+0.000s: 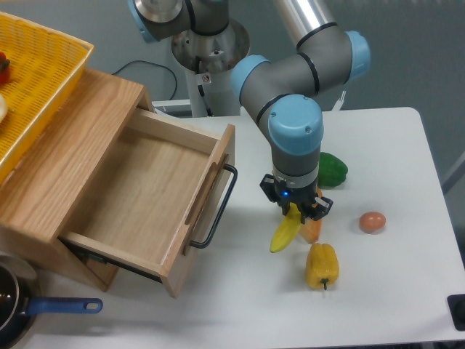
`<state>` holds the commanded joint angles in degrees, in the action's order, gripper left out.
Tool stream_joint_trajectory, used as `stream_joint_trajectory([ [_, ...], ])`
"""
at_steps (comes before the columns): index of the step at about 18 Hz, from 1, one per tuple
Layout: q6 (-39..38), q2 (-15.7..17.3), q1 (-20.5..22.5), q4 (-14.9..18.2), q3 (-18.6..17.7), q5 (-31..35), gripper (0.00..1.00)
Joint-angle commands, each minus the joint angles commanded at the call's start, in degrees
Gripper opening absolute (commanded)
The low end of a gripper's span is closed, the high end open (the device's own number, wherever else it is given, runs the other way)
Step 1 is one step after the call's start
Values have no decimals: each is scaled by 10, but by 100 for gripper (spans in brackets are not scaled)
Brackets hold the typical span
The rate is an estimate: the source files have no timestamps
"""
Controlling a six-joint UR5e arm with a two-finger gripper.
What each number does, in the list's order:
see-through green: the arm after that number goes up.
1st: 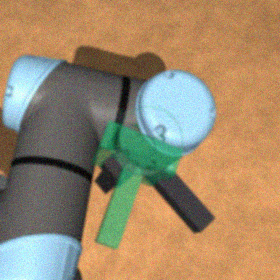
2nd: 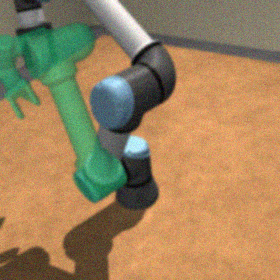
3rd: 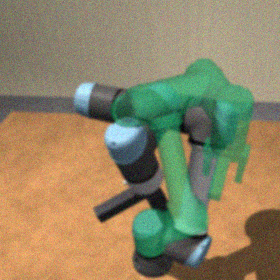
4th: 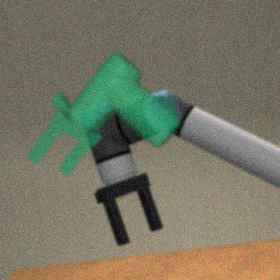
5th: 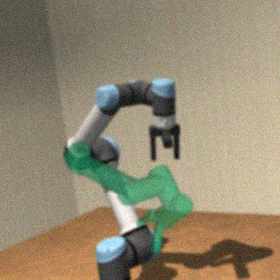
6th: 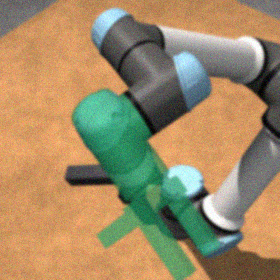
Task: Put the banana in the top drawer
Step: 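Lower the gripper onto the yellow banana and close on it, then lift the banana up off the table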
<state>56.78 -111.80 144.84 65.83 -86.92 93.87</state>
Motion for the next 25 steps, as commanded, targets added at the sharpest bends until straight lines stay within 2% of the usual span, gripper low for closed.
stream_joint_trajectory([
  [10, -3, 5, 4, 2, 3, 3, 40],
  [14, -3, 21, 6, 28, 7, 18, 40],
  [19, -9, 27, 9, 35, 7, 22, 40],
  [22, -9, 35, 11, 58, 8, 51, 40],
  [25, -9, 47, 17, 72, 11, 49, 40],
])
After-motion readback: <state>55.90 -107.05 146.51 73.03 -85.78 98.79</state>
